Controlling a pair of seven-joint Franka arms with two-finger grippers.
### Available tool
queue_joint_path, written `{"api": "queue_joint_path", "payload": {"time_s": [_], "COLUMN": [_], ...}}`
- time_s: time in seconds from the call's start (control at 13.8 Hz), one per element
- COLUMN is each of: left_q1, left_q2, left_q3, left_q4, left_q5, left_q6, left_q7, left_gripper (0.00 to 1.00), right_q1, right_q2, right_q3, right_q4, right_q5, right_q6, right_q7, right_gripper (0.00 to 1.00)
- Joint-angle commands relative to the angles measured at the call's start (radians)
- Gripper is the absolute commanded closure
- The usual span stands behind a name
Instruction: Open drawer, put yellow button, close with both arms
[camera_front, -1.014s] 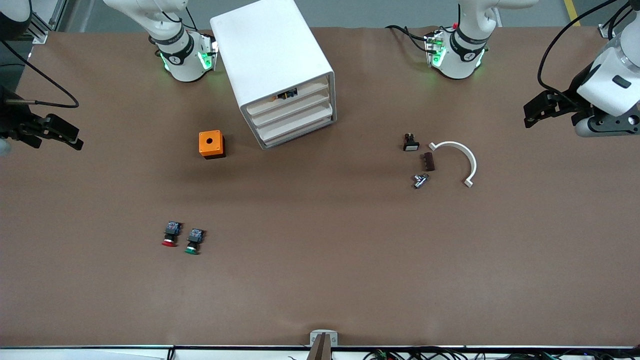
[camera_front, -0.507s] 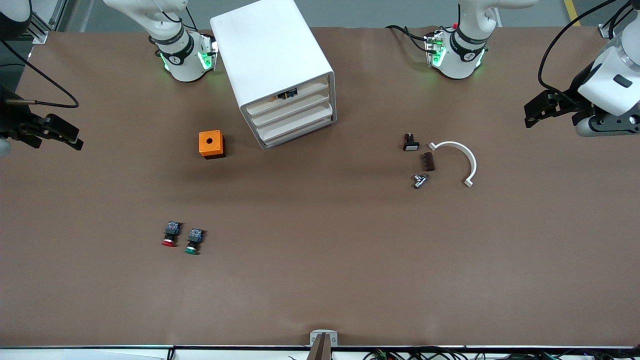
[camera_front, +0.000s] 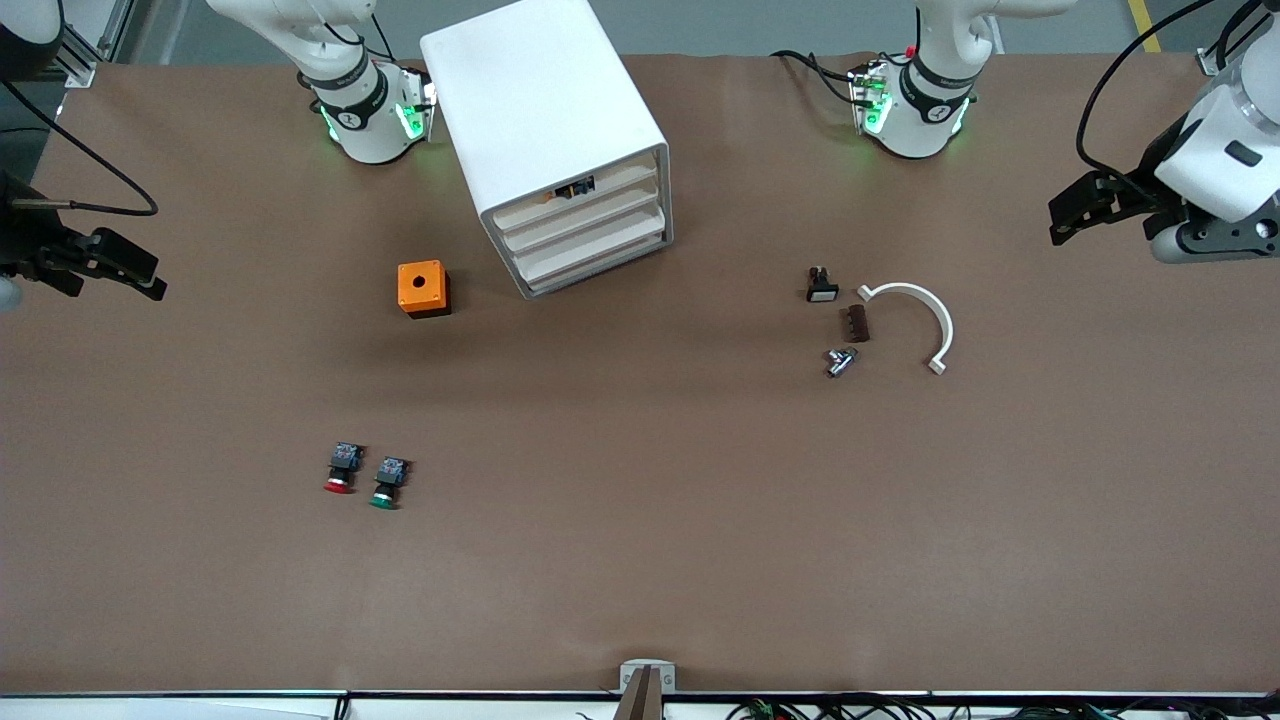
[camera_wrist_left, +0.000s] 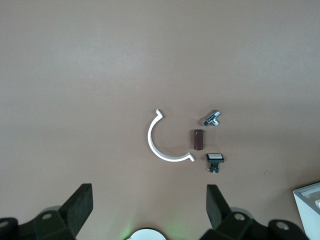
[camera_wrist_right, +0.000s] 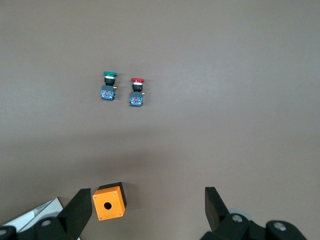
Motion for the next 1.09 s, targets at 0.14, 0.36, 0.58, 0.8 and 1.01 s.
{"api": "queue_joint_path", "payload": {"time_s": [0.14,0.36,0.58,0.8,1.01], "left_q1": [0.014,0.014,0.014,0.013,0.013], "left_q2": [-0.047,-0.043,-0.043,-0.043,-0.043], "left_q3": [-0.001,-0.001,-0.002,-0.005,-0.007], "left_q4": [-0.034,-0.030,-0.030,-0.030,-0.030], "left_q5": [-0.013,-0.013,-0.013,-0.013,-0.013], "left_q6": [0.022,0.022,0.022,-0.002,-0.004], "left_q7": [0.005,0.003,-0.002,-0.028,-0.026], "left_gripper": [0.00,0.00,0.00,0.00,0.00], "right_q1": [-0.008,-0.007,-0.008,-0.008,-0.008], "right_q2": [-0.014,-0.014,-0.015,-0.015,-0.014], "right_q3": [0.005,0.005,0.005,0.005,0.005], "right_q4": [-0.013,-0.013,-0.013,-0.013,-0.013], "right_q5": [-0.003,-0.003,-0.003,-0.003,-0.003], "right_q6": [0.002,0.004,0.004,0.002,0.002], "right_q7": [-0.009,-0.009,-0.009,-0.009,-0.009], "right_gripper": [0.00,0.00,0.00,0.00,0.00]}}
